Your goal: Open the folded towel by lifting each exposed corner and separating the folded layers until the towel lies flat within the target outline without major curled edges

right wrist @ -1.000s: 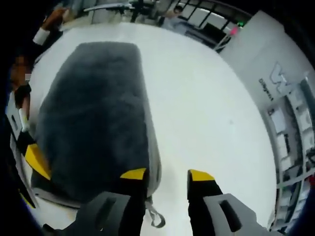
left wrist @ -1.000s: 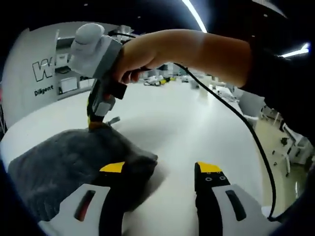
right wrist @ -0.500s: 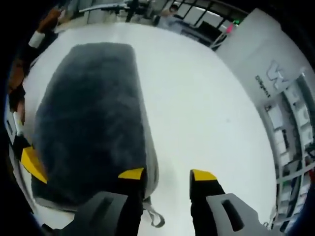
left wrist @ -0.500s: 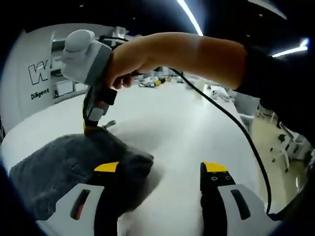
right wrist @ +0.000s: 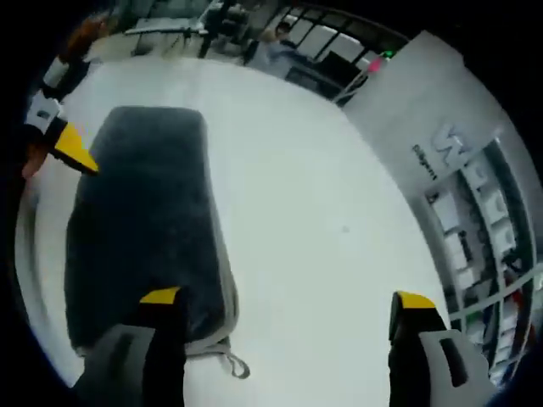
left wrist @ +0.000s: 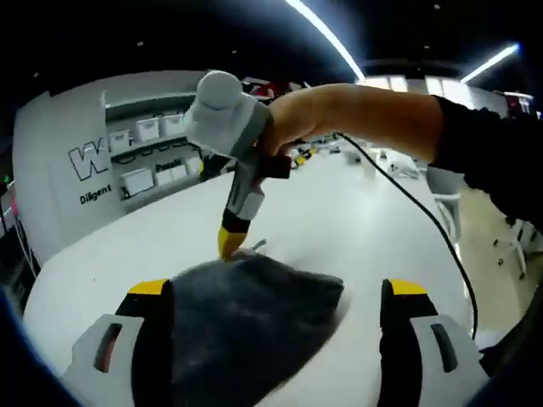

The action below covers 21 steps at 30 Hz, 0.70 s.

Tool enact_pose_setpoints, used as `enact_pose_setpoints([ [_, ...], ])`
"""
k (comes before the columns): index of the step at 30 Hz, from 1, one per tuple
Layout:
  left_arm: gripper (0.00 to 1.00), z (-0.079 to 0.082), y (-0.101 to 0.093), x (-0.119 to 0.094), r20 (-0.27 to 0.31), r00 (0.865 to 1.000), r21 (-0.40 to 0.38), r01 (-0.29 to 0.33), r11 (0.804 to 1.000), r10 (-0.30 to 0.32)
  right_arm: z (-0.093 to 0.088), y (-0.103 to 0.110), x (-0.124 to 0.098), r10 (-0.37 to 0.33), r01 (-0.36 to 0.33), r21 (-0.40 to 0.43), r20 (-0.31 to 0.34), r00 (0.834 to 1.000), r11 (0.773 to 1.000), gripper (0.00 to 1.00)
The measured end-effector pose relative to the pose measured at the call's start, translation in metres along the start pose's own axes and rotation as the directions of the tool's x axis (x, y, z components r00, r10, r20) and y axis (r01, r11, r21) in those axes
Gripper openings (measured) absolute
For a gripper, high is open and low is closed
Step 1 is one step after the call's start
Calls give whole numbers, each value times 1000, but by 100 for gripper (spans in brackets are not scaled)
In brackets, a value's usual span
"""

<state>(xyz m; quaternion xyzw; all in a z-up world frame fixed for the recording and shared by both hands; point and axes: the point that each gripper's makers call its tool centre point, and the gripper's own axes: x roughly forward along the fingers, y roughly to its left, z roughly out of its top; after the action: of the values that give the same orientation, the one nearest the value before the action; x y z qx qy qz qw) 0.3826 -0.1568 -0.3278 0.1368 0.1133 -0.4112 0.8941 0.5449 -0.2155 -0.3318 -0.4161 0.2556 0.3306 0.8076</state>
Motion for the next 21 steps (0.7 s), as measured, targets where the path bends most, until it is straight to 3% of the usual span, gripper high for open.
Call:
enact_pose_setpoints([
  [4, 100, 5, 41, -27, 5, 998, 5, -59, 998, 59, 21, -17, -19, -105, 97, 105, 74, 992, 990, 100],
  [6, 100, 11, 81, -47, 29, 991, -46, -132, 990, 134, 39, -22, -33, -145, 120, 171, 141, 979, 978, 100],
  [9, 100, 21, 118, -75, 68, 980, -99, -177, 979, 185, 56, -30, -54, -211, 158, 245, 211, 954, 957, 100],
  [12, 98, 21, 139, -101, 71, 976, -93, -200, 975, 207, 61, -36, -74, -282, 209, 291, 240, 929, 934, 100],
  [15, 98, 16, 162, -124, 67, 963, -85, -256, 963, 261, 60, -22, -91, -307, 226, 301, 256, 917, 927, 100],
  [21, 99, 8, 187, -159, 102, 941, -134, -308, 942, 322, 52, -13, -120, -363, 241, 375, 299, 883, 895, 100],
])
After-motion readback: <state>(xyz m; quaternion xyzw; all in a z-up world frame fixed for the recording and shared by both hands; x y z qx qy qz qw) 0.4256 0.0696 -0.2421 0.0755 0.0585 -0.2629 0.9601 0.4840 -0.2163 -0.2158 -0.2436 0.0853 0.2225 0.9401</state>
